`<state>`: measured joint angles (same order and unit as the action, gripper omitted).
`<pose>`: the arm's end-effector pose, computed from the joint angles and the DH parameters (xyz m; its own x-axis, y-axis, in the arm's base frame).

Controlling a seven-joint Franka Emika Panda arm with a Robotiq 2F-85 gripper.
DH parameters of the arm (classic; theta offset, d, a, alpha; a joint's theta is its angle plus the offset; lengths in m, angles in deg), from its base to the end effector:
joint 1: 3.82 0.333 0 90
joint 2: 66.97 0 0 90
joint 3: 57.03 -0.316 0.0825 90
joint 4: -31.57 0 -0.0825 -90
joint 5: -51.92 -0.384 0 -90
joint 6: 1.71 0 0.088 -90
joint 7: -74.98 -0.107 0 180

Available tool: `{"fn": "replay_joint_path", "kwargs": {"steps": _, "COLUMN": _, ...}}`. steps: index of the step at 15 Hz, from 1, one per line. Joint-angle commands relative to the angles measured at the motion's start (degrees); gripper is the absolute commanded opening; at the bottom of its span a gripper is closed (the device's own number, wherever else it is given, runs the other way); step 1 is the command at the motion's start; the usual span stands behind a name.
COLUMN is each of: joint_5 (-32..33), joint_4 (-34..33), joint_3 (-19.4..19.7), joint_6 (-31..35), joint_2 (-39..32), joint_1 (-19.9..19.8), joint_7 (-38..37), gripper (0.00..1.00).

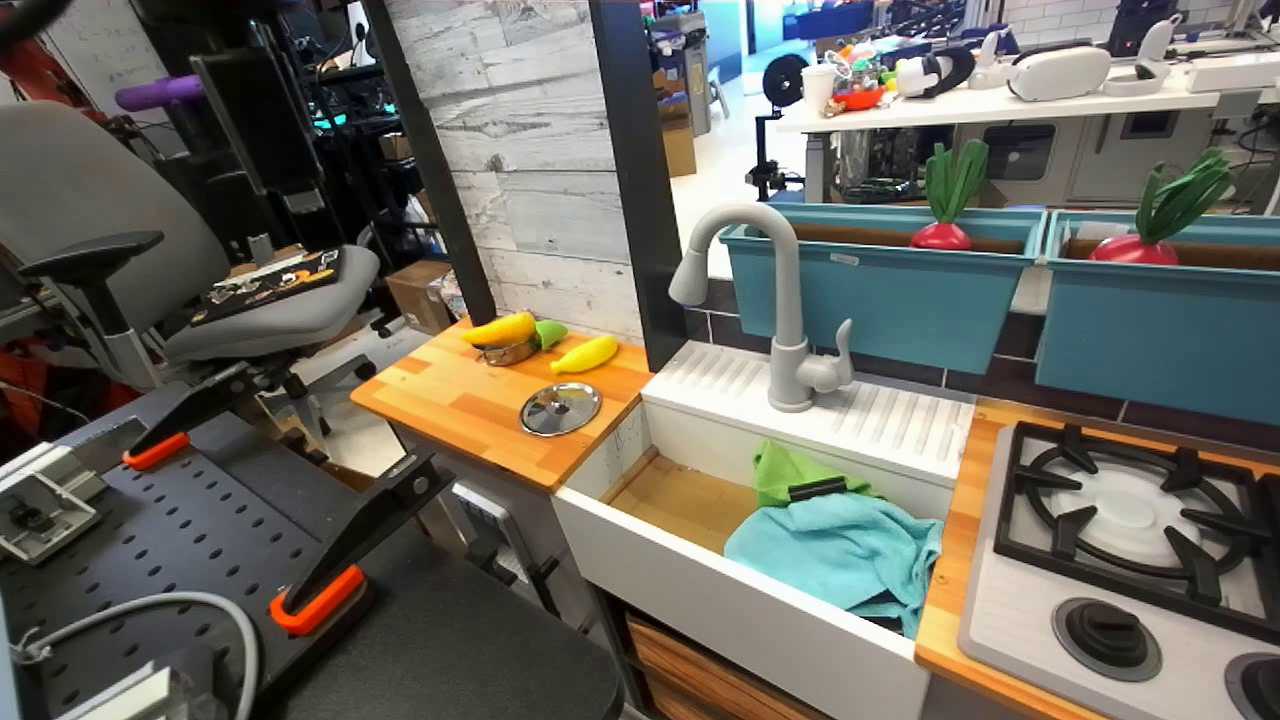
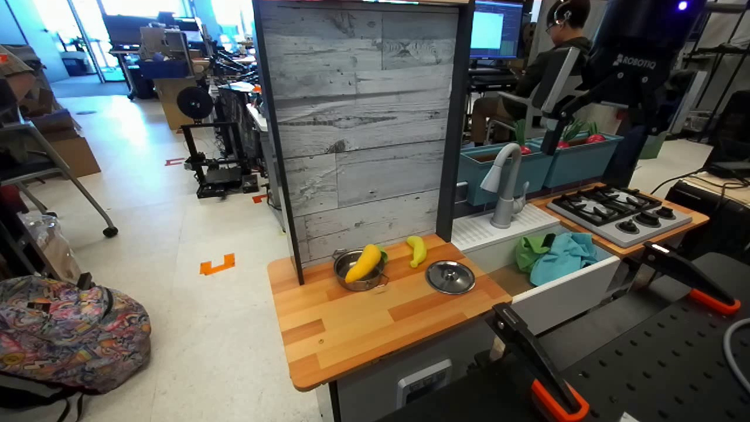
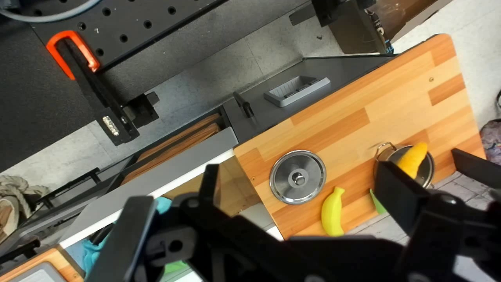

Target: Turn the tap nozzle to the right

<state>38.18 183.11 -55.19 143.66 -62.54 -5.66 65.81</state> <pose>0.4190 -0.0295 0.2670 0.9113 -0.4068 -0.0641 -0.4118 -0.9030 -0.1227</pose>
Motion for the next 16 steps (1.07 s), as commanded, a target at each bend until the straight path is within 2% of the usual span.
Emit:
{"fn": "replay_joint_path", "kwargs": {"steps": 1, "joint_5": 0.09, "joint_4": -0.06, "joint_3": 0.04, "joint_6": -0.17, "joint_2": 0.06, "joint_1": 0.01, "joint_7": -0.08, "gripper": 1.00}}
{"fn": "replay_joint_path", "kwargs": {"steps": 2, "joint_5": 0.32, "joint_4": -1.20, "joint_3": 0.04, "joint_6": 0.15, "joint_2": -0.84, "joint_1": -0.17, "joint_7": -1.61, "gripper": 1.00}}
{"fn": "replay_joint_path", "kwargs": {"steps": 8, "joint_5": -9.62, "joint_4": -10.16, "joint_3": 2.13, "joint_6": -1.72, "joint_2": -6.66, "joint_1": -1.22, "joint_7": -3.00, "gripper": 1.00}}
{"fn": "replay_joint_path", "kwargs": {"steps": 16, "joint_5": -15.49, "joint_4": -23.37, "joint_3": 3.67, "joint_6": 2.47, "joint_2": -19.16, "joint_1": -4.55, "joint_7": -10.46, "gripper": 1.00}}
